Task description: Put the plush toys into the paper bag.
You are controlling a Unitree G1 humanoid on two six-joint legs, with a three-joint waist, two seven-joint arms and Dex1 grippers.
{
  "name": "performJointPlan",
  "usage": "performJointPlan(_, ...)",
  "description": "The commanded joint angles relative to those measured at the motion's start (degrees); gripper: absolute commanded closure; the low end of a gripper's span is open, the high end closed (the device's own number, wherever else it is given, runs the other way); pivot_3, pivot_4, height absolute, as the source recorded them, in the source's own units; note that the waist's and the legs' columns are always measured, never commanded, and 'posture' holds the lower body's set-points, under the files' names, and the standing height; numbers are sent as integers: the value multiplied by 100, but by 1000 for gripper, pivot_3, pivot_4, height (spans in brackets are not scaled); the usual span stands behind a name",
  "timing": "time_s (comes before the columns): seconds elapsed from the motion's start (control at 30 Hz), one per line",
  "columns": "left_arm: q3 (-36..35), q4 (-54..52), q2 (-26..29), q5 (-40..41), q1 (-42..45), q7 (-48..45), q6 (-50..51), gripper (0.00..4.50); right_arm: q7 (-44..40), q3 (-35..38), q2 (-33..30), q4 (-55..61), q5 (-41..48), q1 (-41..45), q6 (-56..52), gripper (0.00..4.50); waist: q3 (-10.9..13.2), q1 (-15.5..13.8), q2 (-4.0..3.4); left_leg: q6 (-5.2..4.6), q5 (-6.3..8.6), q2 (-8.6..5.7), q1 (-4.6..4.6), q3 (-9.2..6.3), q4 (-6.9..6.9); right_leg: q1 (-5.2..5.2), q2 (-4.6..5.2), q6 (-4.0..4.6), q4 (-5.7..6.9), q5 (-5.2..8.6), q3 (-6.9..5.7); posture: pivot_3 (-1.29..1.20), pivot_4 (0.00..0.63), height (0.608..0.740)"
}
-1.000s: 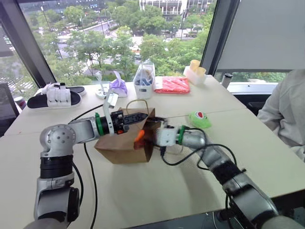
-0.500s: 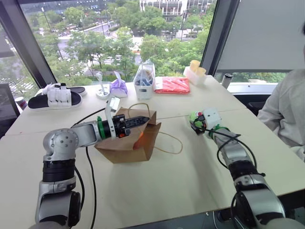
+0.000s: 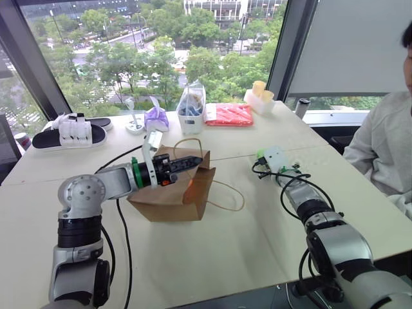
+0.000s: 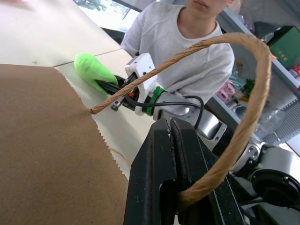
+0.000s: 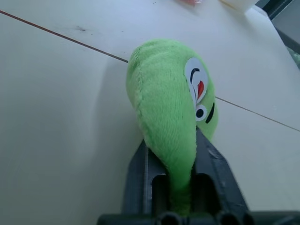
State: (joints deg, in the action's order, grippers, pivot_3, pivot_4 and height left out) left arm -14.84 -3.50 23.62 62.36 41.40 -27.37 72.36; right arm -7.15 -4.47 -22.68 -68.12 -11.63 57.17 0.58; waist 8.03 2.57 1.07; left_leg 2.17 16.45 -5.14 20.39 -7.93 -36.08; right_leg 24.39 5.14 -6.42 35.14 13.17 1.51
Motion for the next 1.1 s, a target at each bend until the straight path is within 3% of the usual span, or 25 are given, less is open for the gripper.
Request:
performJointPlan(0.03, -138, -175, 87, 254, 81, -23, 73, 4500, -384, 38, -218, 514, 84, -40, 870, 4395, 0, -5, 0, 0, 0, -1, 2, -1, -1, 0, 0, 0, -1, 0, 0, 0, 150, 740)
performJointPlan(0.13, -124, -165, 194, 396, 154, -101, 205, 4500, -1908, -136, -425, 1995, 486, -637, 1773, 4395, 0, 5, 0, -1, 1, -1, 2, 0, 0, 0, 0, -4, -3, -2, 0, 0, 150, 740)
performJointPlan(0.2, -122, -167, 301, 485, 190, -165, 290, 4500, -3039, -248, -619, 3517, 1070, -1295, 1829, 4395, 0, 7, 0, -3, 2, 2, 2, -5, 1, 0, -3, -6, -2, -3, -2, 0, 150, 740)
performJointPlan(0.3, -140, -157, 440, 581, 225, -219, 368, 4500, -3857, -411, -957, 5147, 1380, -2004, 1566, 4395, 0, -5, -1, -4, 3, 5, 0, -8, -1, 0, -4, -7, 2, -3, -3, 0, 150, 740)
performJointPlan(0.4, -133, -146, 532, 673, 232, -257, 420, 4500, -4065, -588, -1102, 5946, 1204, -2335, 1335, 4395, 0, -18, 0, -3, 4, 1, -2, -7, -8, -5, -3, -7, 1, -3, -3, 0, 150, 740)
performJointPlan(0.7, -42, -117, 633, 590, 235, -320, 325, 4500, -4268, -1254, -888, 6727, 739, -2656, 1306, 4395, -1, -36, 1, 0, 2, 2, -4, -7, -7, -4, -4, -7, 4, -3, -3, 0, 150, 740)
performJointPlan(0.97, 62, -116, 610, 596, 225, -408, 347, 4500, -4113, -1656, -376, 6607, 284, -2212, 1346, 4395, -1, -24, 1, 0, 2, 2, -5, -6, -8, -4, -5, -7, 4, -3, -3, 0, 150, 740)
performJointPlan(1.1, 57, -53, 659, 526, 217, -448, 280, 4500, -4139, -1590, -496, 6736, 177, -2246, 1281, 4395, -1, -72, 2, 1, 2, 2, -4, -10, -6, -3, -4, -7, 5, -3, -3, 0, 150, 740)
